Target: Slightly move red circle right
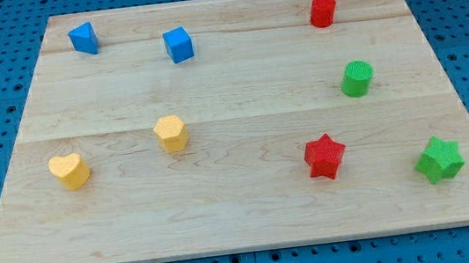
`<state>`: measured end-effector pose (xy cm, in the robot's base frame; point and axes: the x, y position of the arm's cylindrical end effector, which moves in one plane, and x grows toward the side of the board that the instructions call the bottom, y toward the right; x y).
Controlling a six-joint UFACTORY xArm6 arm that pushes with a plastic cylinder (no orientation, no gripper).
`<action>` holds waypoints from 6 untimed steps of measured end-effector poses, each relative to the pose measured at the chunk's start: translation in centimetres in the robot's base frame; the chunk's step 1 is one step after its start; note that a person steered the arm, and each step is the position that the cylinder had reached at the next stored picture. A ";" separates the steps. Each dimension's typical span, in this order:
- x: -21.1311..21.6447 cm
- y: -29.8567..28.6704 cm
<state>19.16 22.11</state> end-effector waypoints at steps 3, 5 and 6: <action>5.3 -11.1; 5.8 -8.4; 10.1 -8.9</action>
